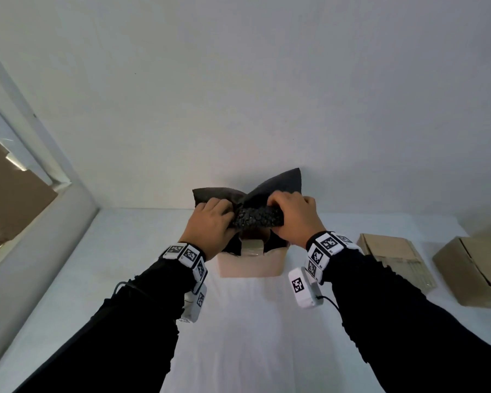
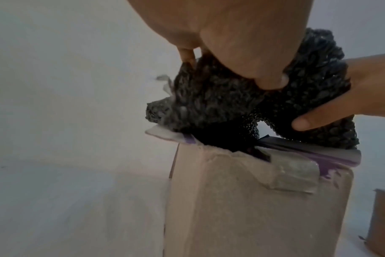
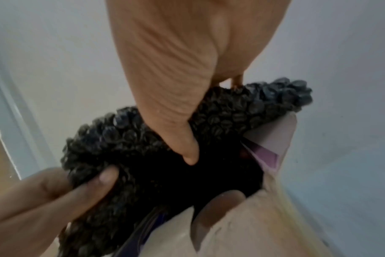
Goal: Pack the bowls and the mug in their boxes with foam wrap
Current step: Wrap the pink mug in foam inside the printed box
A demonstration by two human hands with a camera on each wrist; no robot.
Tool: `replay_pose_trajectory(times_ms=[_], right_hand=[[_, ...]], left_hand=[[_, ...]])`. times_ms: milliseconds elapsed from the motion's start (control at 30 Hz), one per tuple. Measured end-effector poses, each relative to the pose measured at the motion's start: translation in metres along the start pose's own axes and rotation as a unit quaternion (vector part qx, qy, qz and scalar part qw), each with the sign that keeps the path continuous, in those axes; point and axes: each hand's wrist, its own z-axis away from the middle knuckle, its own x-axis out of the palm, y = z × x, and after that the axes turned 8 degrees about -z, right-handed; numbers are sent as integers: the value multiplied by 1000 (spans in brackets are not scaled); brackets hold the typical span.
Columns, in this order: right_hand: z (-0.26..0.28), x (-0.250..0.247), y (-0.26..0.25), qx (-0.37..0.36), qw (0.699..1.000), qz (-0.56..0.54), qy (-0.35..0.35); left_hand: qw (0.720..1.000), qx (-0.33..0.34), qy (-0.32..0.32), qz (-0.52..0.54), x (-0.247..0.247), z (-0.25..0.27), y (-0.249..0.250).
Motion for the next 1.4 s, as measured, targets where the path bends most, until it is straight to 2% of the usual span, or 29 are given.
replay_pose_trajectory(times_ms=[100,133,200,300,533,567,633,733,800,967,1067,1133,1233,1333,1400], right_hand=[[8,5,1,-93,982,-37,162],[12,6,0,-131,971,-38,198],[16,13,1,-193,955,-36,220],[16,25,7,-210,962,-5,172],[9,35,18,-60,995,84,16],[8,37,17,-48,995,85,5],[10,37,14,-55,995,75,26],[20,36,8,-136,983,27,117],[27,40,6,-154,978,20,137],[38,62,9,-47,998,33,36],[45,69,8,-31,999,-13,41],[50,69,5,-49,997,-19,62],[58,71,4,-113,991,-1,74],[61,70,8,-166,985,-34,41],[60,65,6,-172,983,-54,16]], left_hand=[[997,-26,27,75,3,-8,1],[994,-38,40,94,4,-11,1],[996,-25,56,66,7,-15,-1],[1000,14,24,-2,18,-18,-6],[994,-3,-109,-14,29,-14,-7],[991,-11,-132,-31,28,-14,-7],[986,-30,-155,-55,29,-14,-6],[985,-66,-146,-60,29,-17,-3],[984,-83,-146,-61,32,-19,0],[985,-84,-147,-44,41,-22,5],[990,-60,-127,-24,45,-17,3],[997,-29,-70,-7,45,-13,2],[1000,25,-6,-4,44,-2,2],[997,82,-13,-5,43,12,10],[996,89,-28,14,39,20,12]])
